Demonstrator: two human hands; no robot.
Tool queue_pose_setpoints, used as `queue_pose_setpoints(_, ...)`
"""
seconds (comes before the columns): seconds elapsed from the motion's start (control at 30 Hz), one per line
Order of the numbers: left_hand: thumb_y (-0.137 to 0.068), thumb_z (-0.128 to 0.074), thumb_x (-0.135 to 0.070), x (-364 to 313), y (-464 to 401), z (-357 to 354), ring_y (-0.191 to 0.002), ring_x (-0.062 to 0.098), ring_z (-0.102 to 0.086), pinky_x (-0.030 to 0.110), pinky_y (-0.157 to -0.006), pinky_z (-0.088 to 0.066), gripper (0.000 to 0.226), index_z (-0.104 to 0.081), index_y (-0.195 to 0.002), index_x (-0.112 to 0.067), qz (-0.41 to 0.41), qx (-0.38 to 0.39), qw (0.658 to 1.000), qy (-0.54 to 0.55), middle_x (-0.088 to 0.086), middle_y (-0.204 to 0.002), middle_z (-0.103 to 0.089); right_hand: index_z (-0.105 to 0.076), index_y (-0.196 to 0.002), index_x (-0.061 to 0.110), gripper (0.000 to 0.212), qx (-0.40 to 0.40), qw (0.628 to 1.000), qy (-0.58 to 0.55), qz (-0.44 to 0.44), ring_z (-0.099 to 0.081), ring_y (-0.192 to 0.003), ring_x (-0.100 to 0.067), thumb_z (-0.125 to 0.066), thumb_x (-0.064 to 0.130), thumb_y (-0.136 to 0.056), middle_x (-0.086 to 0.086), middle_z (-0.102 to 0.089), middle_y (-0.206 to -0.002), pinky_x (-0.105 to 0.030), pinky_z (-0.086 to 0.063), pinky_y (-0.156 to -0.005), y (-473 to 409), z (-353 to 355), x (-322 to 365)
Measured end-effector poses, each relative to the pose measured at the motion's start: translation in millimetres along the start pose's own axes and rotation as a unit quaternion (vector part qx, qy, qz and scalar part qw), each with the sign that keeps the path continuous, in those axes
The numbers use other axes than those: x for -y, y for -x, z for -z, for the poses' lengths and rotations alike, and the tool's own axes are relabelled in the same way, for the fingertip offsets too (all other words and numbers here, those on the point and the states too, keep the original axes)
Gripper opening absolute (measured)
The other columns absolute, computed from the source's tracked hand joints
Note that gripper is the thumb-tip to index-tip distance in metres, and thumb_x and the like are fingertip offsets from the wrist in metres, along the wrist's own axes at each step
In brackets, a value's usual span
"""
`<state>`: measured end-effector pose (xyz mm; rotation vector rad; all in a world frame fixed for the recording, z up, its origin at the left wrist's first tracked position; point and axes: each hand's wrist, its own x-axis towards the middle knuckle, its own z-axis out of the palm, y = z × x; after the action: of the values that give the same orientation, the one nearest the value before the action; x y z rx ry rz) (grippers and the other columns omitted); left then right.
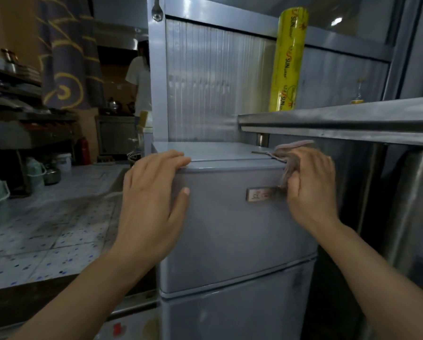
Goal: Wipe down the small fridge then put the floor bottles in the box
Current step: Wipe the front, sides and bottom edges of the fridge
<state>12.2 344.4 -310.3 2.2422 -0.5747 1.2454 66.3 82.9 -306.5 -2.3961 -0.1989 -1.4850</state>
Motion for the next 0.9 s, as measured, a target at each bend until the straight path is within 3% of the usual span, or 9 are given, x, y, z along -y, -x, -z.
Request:
queue_pose_setpoints(0.07, -0.082, -0.048, -0.023, -10.7, -4.7, -9.3, -0.119, 0.02, -0.041, 0.037, -0.103, -0.026, 0.041, -0.054, -0.122, -0.015, -0.009, 0.009, 0.998, -0.053, 0.001, -0.122, -0.054, -0.056, -0.119, 0.007, 0.05, -0.003, 0.999, -0.027, 0.019, -0.046, -0.12, -0.031, -0.032, 0.022, -0.079, -0.013, -0.055, -0.123, -0.047, -0.031, -0.107, 4.5, -5.4, 4.5)
queue_pose_setpoints(0.17, -0.081, -0.047, -0.025, -19.5, -6.9, -21.0, -0.11, 0.022, -0.042, 0.04, -0.097, -0.028, 0.039, -0.056, -0.117, -0.015, 0.0, 0.005, 0.994, -0.11, 0.004, -0.114, -0.057, -0.039, -0.141, 0.008, 0.054, -0.005, 0.998, -0.021, 0.051, -0.028, -0.14, -0.026, -0.039, 0.02, -0.088, -0.01, -0.038, -0.146, -0.049, -0.02, -0.116, 18.2, -10.9, -14.9)
queue_pose_setpoints(0.33, -0.083, -0.044, -0.022, -23.8, -8.6, -29.5, -0.099, 0.029, -0.047, 0.052, -0.095, -0.032, 0.034, -0.06, -0.112, -0.012, 0.019, -0.044, 0.99, -0.131, 0.008, -0.103, -0.059, -0.02, -0.149, 0.003, 0.063, -0.017, 1.0, -0.024, -0.008, -0.007, -0.146, -0.028, -0.041, 0.017, -0.091, -0.014, -0.011, -0.157, -0.042, -0.011, -0.119, 48.5, -22.7, -39.2)
queue_pose_setpoints(0.43, -0.082, -0.046, -0.021, -24.4, -9.0, -35.2, -0.099, 0.032, -0.048, 0.055, -0.095, -0.032, 0.033, -0.06, -0.11, -0.011, 0.032, -0.055, 0.988, -0.14, 0.01, -0.102, -0.059, -0.014, -0.149, 0.001, 0.065, -0.007, 0.997, -0.039, -0.066, -0.005, -0.146, -0.029, -0.041, 0.019, -0.092, -0.017, -0.004, -0.157, -0.042, -0.011, -0.117, 68.7, -30.3, -44.8)
queue_pose_setpoints(0.53, -0.083, -0.046, -0.024, -20.8, -8.5, -39.9, -0.1, 0.032, -0.047, 0.049, -0.092, -0.031, 0.032, -0.058, -0.111, -0.012, 0.035, -0.066, 0.988, -0.139, 0.011, -0.103, -0.058, -0.004, -0.15, 0.006, 0.072, 0.005, 0.995, -0.057, -0.083, 0.001, -0.146, -0.028, -0.046, 0.016, -0.092, -0.015, 0.005, -0.158, -0.039, -0.004, -0.116, 53.8, -31.9, -51.5)
queue_pose_setpoints(0.6, -0.084, -0.044, -0.026, -18.5, -8.7, -42.2, -0.1, 0.03, -0.045, 0.043, -0.09, -0.029, 0.033, -0.058, -0.111, -0.013, 0.036, -0.075, 0.987, -0.139, 0.01, -0.103, -0.058, 0.001, -0.151, 0.012, 0.072, -0.007, 0.993, -0.077, -0.092, 0.002, -0.146, -0.028, -0.04, 0.02, -0.092, -0.013, 0.007, -0.159, -0.035, 0.0, -0.116, 29.6, -29.2, -52.5)
queue_pose_setpoints(0.77, -0.085, -0.045, -0.024, -21.0, -9.4, -45.5, -0.1, 0.028, -0.044, 0.042, -0.09, -0.029, 0.032, -0.057, -0.111, -0.012, 0.028, -0.099, 0.985, -0.138, 0.011, -0.103, -0.058, -0.017, -0.149, 0.004, 0.072, -0.071, 0.985, -0.098, -0.127, -0.02, -0.139, -0.039, -0.039, 0.021, -0.083, -0.023, -0.014, -0.154, -0.038, -0.017, -0.113, 21.0, -33.3, -54.3)
queue_pose_setpoints(0.9, -0.084, -0.046, -0.022, -25.4, -8.3, -45.1, -0.1, 0.028, -0.043, 0.036, -0.087, -0.026, 0.031, -0.059, -0.11, -0.01, 0.024, -0.109, 0.984, -0.135, 0.012, -0.102, -0.059, -0.006, -0.15, 0.006, 0.071, -0.001, 0.991, -0.038, -0.128, -0.015, -0.141, -0.042, -0.041, 0.019, -0.09, -0.025, -0.004, -0.155, -0.044, -0.02, -0.111, 88.3, -52.6, -56.8)
